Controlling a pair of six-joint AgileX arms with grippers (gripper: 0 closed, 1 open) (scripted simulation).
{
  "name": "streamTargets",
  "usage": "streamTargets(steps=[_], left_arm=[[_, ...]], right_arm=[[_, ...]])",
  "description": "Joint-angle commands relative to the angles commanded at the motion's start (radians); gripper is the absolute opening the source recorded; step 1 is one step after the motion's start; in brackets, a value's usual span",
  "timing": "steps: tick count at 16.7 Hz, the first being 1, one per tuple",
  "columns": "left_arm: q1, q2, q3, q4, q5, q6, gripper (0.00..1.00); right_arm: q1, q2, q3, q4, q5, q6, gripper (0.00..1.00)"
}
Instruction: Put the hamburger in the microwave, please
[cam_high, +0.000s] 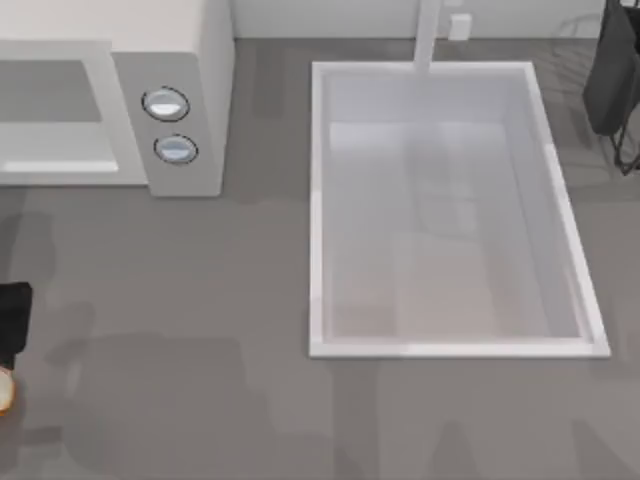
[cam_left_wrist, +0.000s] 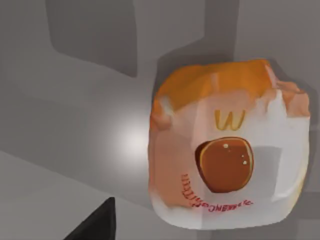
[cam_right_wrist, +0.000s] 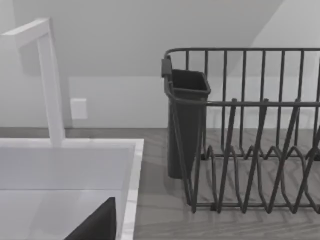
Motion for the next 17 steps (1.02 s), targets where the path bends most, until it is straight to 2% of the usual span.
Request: streamTargets(steps=[3,10,15,17], left_arm=[[0.002,0.023,-0.022,0.039,0.000,-0.001,1.00],[0.005,0.172,-0.161,0.336,0.000,0.003,1.00],[0.005,0.189,-0.176,0.362,0.000,0.003,1.00],[0.005,0.189,-0.176,0.362,0.000,0.003,0.85]], right_arm=[[0.000,0.000,0.000,0.000,0.000,0.000,1.00],[0.000,0.000,0.000,0.000,0.000,0.000,1.00],[0.000,0.000,0.000,0.000,0.000,0.000,1.00],[0.000,0.000,0.000,0.000,0.000,0.000,1.00]])
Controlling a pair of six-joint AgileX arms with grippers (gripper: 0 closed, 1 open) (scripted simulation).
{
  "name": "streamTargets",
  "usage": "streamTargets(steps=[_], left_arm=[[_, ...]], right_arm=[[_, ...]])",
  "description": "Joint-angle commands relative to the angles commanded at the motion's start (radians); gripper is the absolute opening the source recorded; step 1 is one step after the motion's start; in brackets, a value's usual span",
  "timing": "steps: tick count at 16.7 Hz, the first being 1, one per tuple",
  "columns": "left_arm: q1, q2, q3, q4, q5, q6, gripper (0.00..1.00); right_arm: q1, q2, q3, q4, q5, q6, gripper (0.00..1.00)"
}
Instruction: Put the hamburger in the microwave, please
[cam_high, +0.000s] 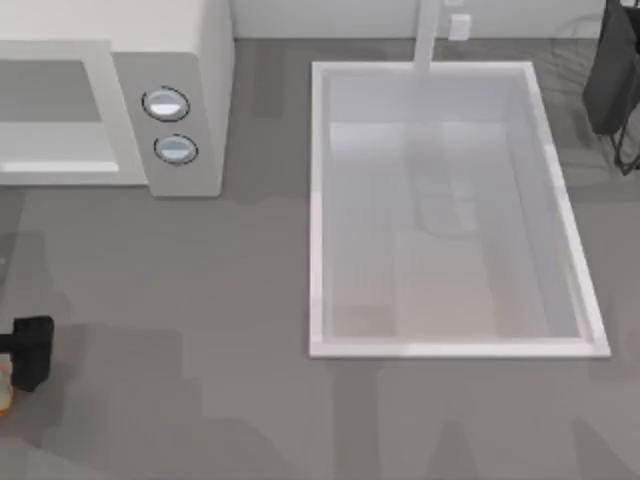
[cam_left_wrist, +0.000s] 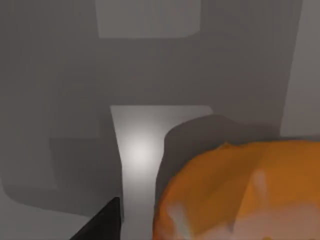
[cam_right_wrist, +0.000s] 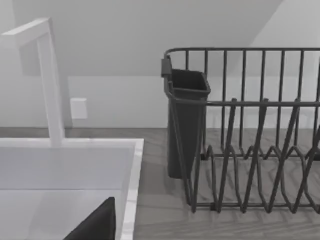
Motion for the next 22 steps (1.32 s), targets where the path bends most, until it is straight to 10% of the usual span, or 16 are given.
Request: streamTargets(steps=[11,22], left_arm=[[0.000,0.000,0.000,0.000,0.000,0.000,0.02],[-0.001,-0.077,0.044,-0.084,-0.006,0.000,0.00]], right_arm=[[0.000,0.000,0.000,0.000,0.000,0.000,1.00],[0.000,0.000,0.000,0.000,0.000,0.000,1.00]])
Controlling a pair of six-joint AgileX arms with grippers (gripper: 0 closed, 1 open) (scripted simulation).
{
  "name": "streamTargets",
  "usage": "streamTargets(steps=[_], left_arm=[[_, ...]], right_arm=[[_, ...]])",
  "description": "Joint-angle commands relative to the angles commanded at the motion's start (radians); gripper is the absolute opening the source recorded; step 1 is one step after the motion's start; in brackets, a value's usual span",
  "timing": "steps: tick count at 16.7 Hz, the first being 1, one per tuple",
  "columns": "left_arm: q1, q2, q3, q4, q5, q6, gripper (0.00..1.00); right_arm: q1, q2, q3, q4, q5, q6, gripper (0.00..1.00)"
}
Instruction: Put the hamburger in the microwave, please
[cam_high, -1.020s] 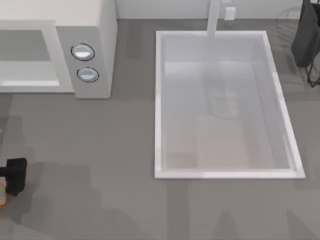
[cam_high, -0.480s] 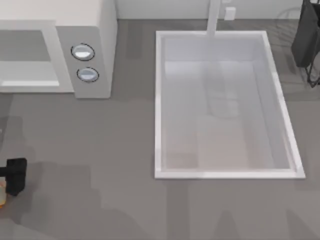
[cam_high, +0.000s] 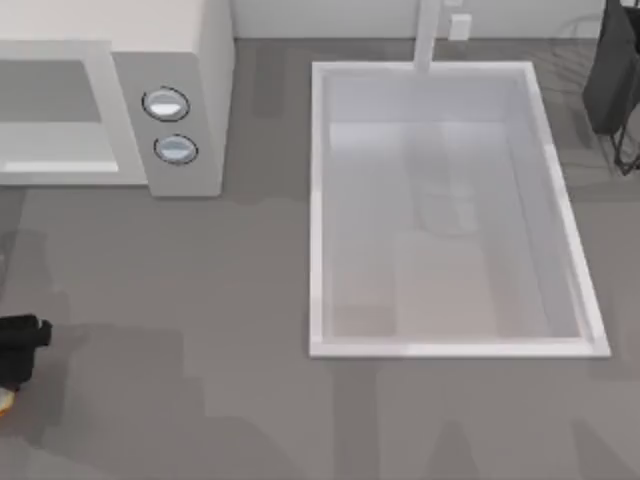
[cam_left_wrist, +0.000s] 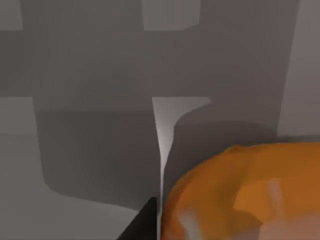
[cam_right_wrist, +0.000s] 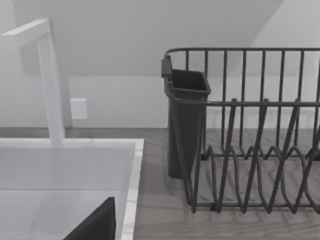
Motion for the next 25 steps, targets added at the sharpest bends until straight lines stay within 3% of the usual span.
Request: streamTargets(steps=[9,15,20,25], left_arm=[[-0.003,-0.148,0.236,-0.397,0.000,-0.006,0.00],[-0.002,-0.163,0.253,-0.420,-0.001,-0.005,0.00],[0.003,-0.094,0.259,-0.267,0.015,-0.006,0.00],[0.002,0.064,0.254,0.138,0.051,0.001,0.00]], right_arm=[[0.000,0.000,0.000,0.000,0.000,0.000,1.00],[0.000,0.000,0.000,0.000,0.000,0.000,1.00],[0.000,0.000,0.000,0.000,0.000,0.000,1.00],[0.000,0.000,0.000,0.000,0.000,0.000,1.00]])
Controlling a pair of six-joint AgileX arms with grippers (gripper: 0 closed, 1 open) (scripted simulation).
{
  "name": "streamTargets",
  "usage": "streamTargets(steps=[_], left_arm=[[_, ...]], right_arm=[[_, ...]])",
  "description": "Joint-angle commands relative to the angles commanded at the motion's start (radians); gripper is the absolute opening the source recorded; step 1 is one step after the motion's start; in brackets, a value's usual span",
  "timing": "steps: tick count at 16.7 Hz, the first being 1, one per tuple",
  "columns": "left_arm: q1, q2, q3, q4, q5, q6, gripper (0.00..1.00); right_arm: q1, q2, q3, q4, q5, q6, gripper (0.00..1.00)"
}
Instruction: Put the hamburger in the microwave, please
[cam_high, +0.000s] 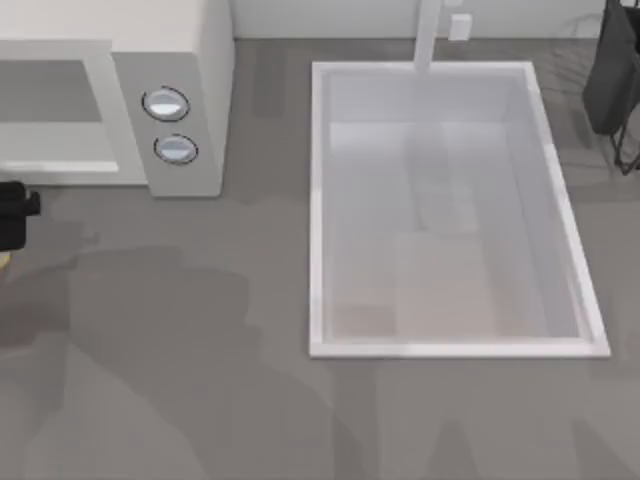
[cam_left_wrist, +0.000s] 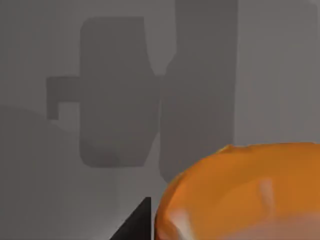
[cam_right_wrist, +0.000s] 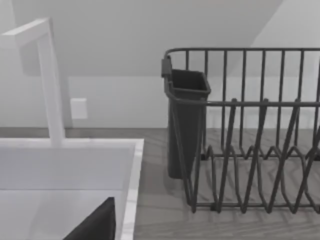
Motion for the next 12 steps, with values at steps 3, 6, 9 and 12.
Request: streamTargets(steps=[3,6,9,12], left_arm=[[-0.003,0.106,-0.017,0.334,0.027,0.004,0.00],[-0.006,0.205,-0.046,0.684,0.053,0.007,0.00],[-0.009,0.293,-0.085,0.997,0.077,0.010,0.00],[-0.012,0.360,-0.120,1.225,0.096,0.013,0.00]], right_arm=[[0.000,0.000,0.000,0.000,0.000,0.000,1.00],[0.000,0.000,0.000,0.000,0.000,0.000,1.00],[0.000,0.000,0.000,0.000,0.000,0.000,1.00],[0.000,0.000,0.000,0.000,0.000,0.000,1.00]])
